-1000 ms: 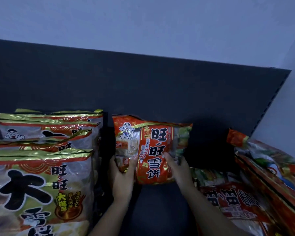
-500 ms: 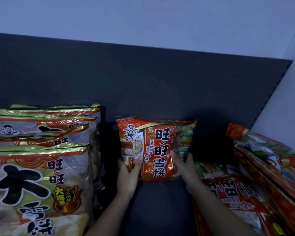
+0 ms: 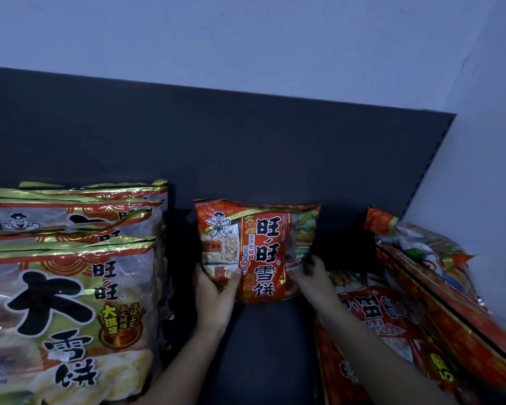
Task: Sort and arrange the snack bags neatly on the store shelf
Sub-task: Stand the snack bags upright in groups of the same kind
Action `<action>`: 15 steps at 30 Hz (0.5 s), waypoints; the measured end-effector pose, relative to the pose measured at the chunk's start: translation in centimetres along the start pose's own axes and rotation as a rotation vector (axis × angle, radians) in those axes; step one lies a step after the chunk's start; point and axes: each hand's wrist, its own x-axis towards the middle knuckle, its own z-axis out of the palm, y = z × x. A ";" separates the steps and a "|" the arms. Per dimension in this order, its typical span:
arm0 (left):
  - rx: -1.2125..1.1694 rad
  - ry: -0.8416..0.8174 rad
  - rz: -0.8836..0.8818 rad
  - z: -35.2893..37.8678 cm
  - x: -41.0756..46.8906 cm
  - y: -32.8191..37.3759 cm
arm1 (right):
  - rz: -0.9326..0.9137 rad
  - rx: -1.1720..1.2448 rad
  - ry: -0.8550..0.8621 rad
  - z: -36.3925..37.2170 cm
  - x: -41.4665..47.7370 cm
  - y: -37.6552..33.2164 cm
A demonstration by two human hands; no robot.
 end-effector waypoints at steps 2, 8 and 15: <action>0.134 0.097 0.062 0.6 -0.8 0.8 | -0.048 -0.113 -0.047 -1.0 -1.0 -1.1; 0.239 0.048 0.475 4.9 -5.0 4.7 | -0.259 -0.750 0.098 -6.7 -2.7 -4.5; 0.293 -0.730 0.426 11.4 -8.0 8.0 | 0.017 -1.237 0.370 -16.4 -5.5 -5.3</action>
